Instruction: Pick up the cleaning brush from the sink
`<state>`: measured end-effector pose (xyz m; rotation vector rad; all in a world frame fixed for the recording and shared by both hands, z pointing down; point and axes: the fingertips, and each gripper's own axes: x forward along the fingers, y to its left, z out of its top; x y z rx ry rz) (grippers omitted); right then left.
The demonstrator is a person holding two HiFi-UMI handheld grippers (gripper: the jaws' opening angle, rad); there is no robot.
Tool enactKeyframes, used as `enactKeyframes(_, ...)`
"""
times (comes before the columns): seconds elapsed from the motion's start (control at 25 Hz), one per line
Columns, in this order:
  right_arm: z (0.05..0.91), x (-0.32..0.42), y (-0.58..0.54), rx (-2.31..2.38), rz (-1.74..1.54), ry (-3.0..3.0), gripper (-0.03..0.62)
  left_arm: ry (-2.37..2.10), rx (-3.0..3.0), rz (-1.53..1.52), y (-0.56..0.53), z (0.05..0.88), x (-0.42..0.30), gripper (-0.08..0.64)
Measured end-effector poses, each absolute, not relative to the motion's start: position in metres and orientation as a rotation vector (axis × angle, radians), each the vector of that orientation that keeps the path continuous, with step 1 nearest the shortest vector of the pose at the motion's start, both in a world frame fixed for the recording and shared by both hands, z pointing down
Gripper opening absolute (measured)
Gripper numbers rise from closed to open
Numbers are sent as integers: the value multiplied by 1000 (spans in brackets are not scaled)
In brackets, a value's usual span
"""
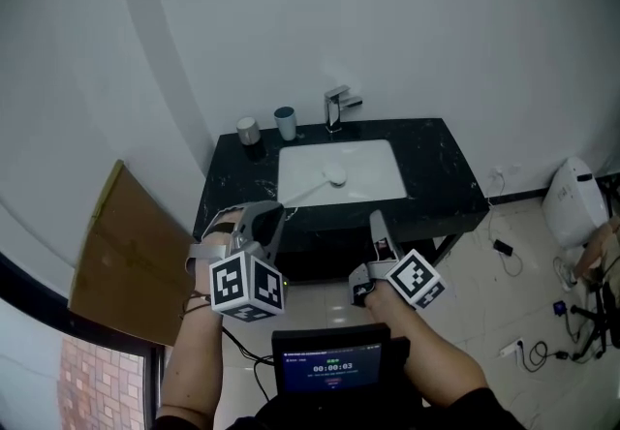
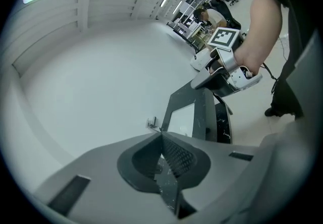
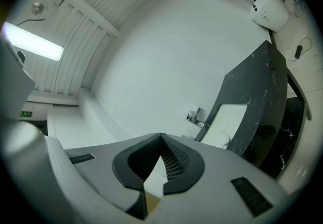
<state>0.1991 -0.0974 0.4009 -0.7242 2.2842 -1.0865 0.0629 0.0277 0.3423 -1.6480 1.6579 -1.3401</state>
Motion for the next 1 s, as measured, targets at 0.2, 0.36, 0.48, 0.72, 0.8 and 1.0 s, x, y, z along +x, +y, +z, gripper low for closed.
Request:
enactKeyframes(0.2, 390, 130, -110, -778, -1103, 2352, 0, 1768, -1789, -1229, 25, 338, -1, 6)
enactKeyframes(0.36, 384, 69, -142, -792, -1105, 2390, 0, 1836, -1805, -1207, -7, 336, -64, 6)
enactKeyframes(0.48, 389, 20, -170, -803, -1107, 2413, 0, 1871, -1846, -1204, -37, 346, -109, 6)
enactKeyframes(0.72, 390, -54, -235, -851, -1134, 2380, 0, 1910, -1886, -1195, -96, 341, -198, 6)
enactKeyframes(0.8, 393, -72, -252, -892, -1127, 2379, 0, 1917, -1904, -1170, -116, 340, -226, 6)
enactKeyframes(1.0, 405, -109, -275, -1054, -1088, 2327, 0, 1761, -2041, -1109, -158, 345, -277, 6)
